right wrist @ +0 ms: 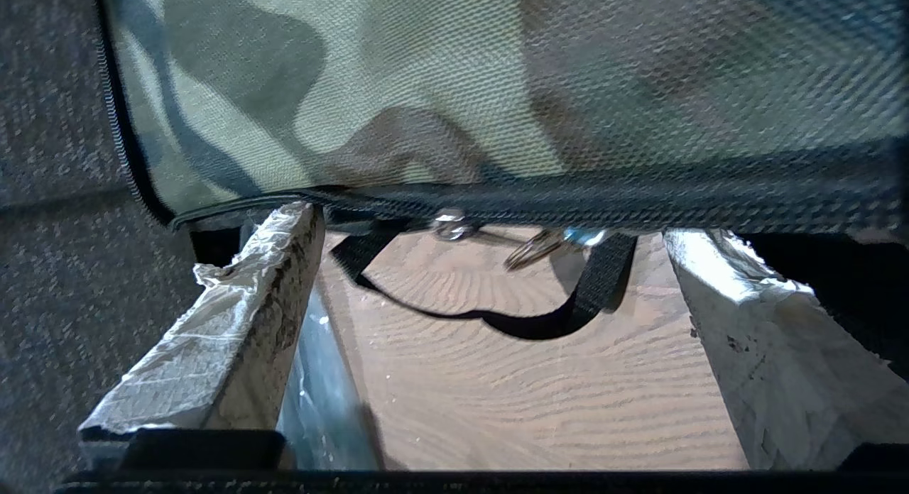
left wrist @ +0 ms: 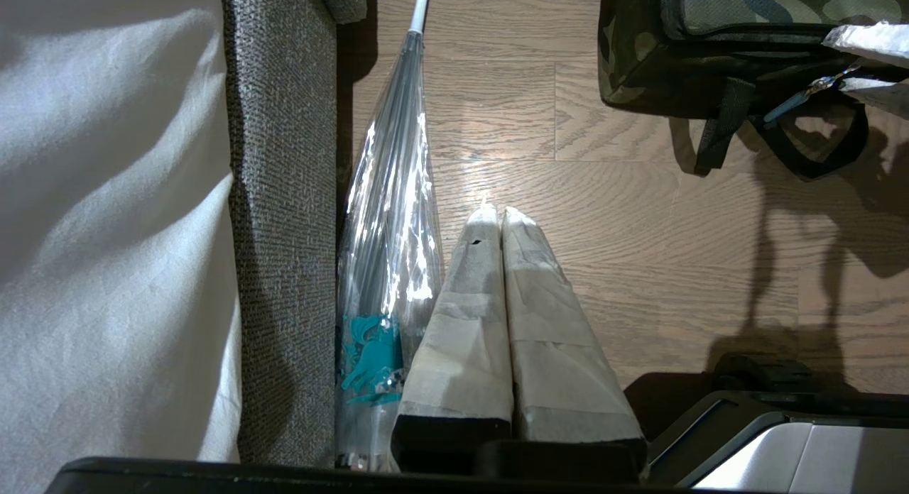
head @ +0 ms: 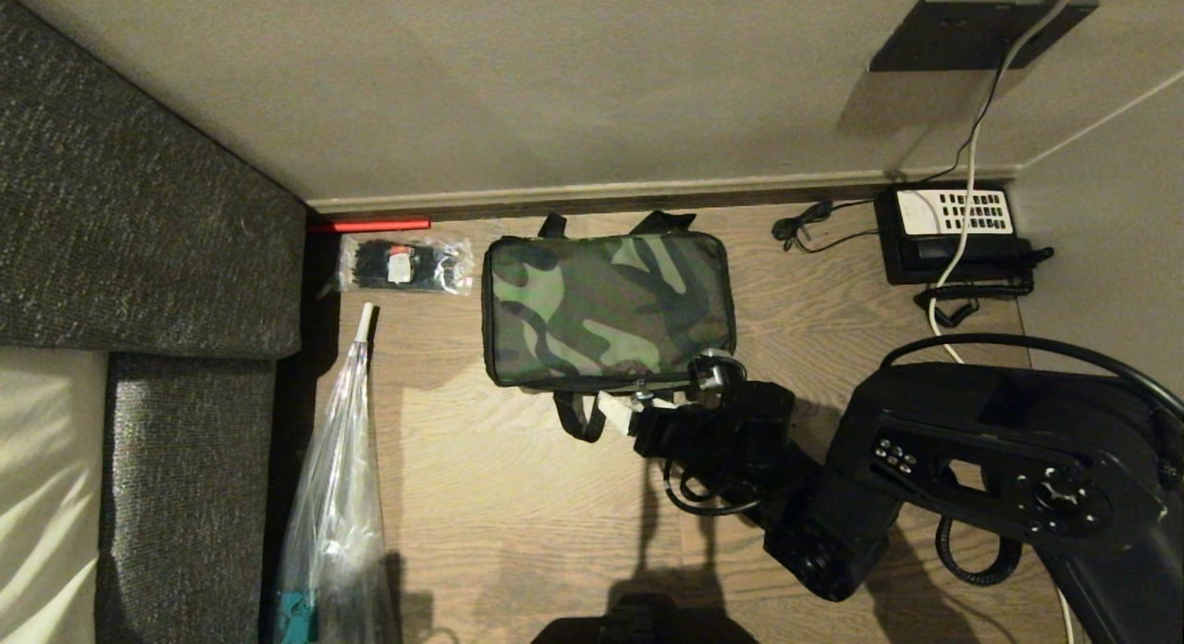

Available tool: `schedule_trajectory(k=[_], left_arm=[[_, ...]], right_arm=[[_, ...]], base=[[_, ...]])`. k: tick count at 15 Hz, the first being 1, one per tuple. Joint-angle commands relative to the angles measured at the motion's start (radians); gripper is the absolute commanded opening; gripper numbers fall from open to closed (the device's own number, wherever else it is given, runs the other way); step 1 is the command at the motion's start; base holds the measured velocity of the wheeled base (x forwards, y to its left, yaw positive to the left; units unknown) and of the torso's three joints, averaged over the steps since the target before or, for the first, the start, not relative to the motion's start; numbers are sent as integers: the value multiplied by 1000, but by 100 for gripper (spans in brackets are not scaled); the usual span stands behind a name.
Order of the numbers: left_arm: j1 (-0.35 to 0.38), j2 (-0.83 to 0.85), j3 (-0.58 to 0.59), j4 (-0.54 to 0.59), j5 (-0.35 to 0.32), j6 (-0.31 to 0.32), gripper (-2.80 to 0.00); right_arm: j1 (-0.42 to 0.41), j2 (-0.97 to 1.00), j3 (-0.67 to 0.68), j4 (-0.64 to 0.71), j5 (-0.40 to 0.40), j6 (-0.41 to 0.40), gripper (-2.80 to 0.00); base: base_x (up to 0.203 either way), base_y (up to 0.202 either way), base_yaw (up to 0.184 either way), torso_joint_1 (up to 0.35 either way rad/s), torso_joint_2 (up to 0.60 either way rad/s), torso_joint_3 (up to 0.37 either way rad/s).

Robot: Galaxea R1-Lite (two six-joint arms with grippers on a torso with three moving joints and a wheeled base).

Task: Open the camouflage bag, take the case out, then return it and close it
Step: Open the top of the storage box

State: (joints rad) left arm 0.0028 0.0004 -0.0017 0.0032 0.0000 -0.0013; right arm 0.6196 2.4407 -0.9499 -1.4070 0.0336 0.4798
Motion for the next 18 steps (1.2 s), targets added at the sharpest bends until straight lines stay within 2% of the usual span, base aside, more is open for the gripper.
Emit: schedule_trajectory(k=[1,4,6,14,18], left_arm=[[0,-2,0,0,0,0,-280],[0,-2,0,0,0,0,-280],[0,-2,0,0,0,0,-280],[0,-2,0,0,0,0,-280],[0,-2,0,0,0,0,-280]], right_arm=[[0,10,5,-11,4,-85,0],[0,11,-11,-16,5,-157,0],[0,26,-31,-14,5,-167,0],[-15,54,-124,-17,-3,-158,0],[-18,58,-128,-15,-3,-116,0]], base=[[0,0,0,0,0,0],[0,0,0,0,0,0],[0,0,0,0,0,0],[0,0,0,0,0,0],[0,0,0,0,0,0]])
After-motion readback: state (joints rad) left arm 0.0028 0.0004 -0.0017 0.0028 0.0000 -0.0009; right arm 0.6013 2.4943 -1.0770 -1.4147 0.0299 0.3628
